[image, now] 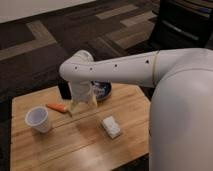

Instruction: Wipe the white sponge on the table

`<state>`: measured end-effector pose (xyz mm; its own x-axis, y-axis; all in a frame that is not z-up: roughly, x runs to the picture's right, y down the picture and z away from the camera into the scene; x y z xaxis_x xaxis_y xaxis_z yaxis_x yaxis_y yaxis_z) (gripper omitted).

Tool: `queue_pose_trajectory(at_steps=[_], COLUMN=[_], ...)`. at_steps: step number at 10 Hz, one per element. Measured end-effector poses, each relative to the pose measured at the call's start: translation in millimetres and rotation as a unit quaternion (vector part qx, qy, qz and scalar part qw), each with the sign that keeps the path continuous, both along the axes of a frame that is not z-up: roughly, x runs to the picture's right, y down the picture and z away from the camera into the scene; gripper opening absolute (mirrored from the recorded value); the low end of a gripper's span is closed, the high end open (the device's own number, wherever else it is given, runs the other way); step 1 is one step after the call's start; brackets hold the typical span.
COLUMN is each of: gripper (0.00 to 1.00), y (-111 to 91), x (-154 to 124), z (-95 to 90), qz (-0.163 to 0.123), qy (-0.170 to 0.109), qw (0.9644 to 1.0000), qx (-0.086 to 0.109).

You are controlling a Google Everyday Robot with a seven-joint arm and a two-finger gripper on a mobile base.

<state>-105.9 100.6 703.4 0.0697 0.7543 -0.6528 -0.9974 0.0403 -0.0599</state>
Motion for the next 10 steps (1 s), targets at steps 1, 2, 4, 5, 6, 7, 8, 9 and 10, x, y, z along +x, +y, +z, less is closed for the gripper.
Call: queue_pose_trajectory(at_steps=[1,2,4,5,6,7,8,9,10], gripper=[0.65,0.65,0.65,0.65,0.65,0.65,0.65,0.65,0.65], y=[0,5,17,21,27,31,32,36,44], x=[0,1,5,8,9,11,16,23,34], z=[0.1,2.3,5.6,6.2,5.8,3.7,2.5,0.7,-1.4], qz=[0.000,-0.006,-0.028,-0.034,-0.045,-0.060,-0.071,-0.086,-0.098], qy=[0.000,0.003,0.008,0.009,0.008,0.008,0.007,0.002,-0.010], qw=[1.0000,1.0000,0.9994,0.9992,0.9987,0.9981,0.9974,0.9963,0.9952], qx=[0.000,-0.007,-0.016,-0.018,-0.021,-0.016,-0.008,-0.001,0.003])
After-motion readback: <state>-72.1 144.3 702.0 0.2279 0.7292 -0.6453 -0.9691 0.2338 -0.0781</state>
